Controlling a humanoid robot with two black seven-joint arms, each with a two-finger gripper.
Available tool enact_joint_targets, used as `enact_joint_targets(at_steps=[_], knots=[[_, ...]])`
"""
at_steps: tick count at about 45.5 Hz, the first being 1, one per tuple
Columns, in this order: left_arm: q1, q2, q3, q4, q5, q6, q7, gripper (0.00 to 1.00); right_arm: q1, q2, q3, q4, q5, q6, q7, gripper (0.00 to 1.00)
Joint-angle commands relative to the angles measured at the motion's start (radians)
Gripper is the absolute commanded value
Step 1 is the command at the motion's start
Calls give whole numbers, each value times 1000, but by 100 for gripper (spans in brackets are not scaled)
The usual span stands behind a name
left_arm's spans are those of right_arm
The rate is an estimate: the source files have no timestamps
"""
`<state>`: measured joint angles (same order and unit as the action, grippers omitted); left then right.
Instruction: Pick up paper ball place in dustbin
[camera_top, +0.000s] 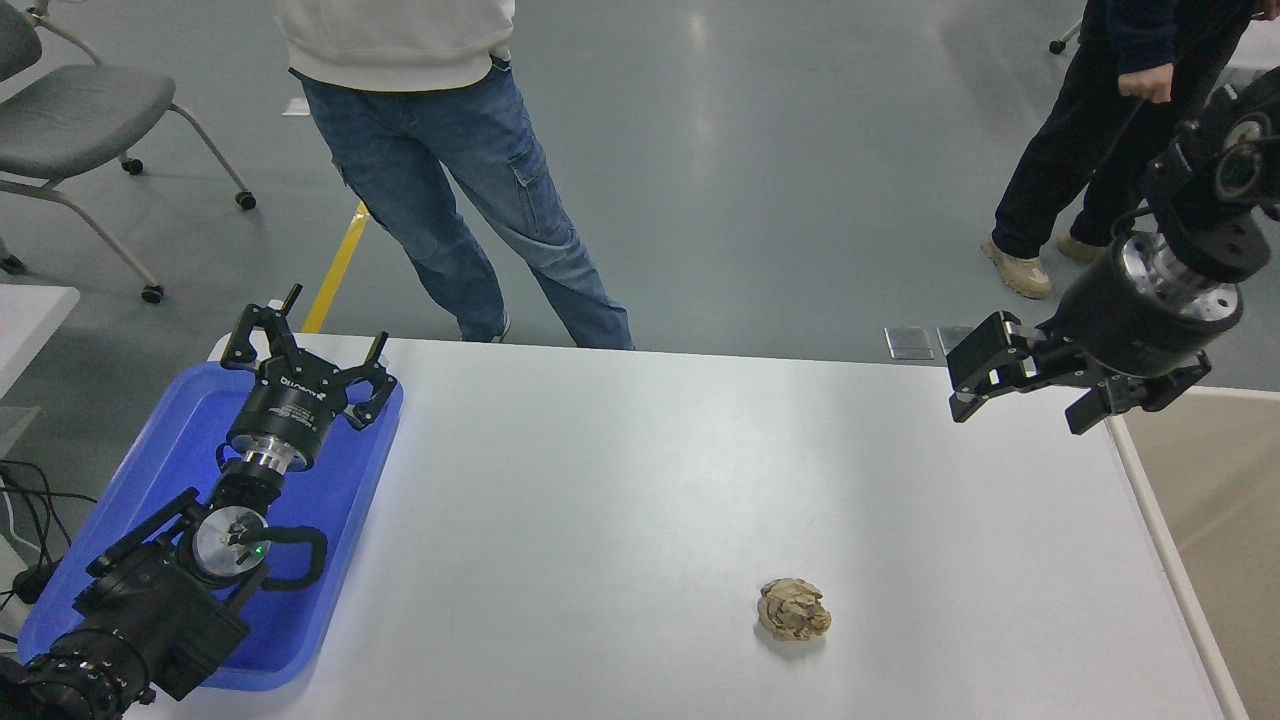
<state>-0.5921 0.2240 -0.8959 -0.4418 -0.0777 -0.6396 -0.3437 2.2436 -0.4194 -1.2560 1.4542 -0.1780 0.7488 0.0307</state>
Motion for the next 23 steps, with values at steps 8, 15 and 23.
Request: enact_joint_targets(at_steps=[8,15,23], knots=[[0,0,0,0,1,0,0,100,1,2,9,0,0,0,0,100],[0,0,0,0,0,0,0,100,1,2,9,0,0,0,-2,100],[0,0,0,0,0,0,0,100,4,2,9,0,0,0,0,100]])
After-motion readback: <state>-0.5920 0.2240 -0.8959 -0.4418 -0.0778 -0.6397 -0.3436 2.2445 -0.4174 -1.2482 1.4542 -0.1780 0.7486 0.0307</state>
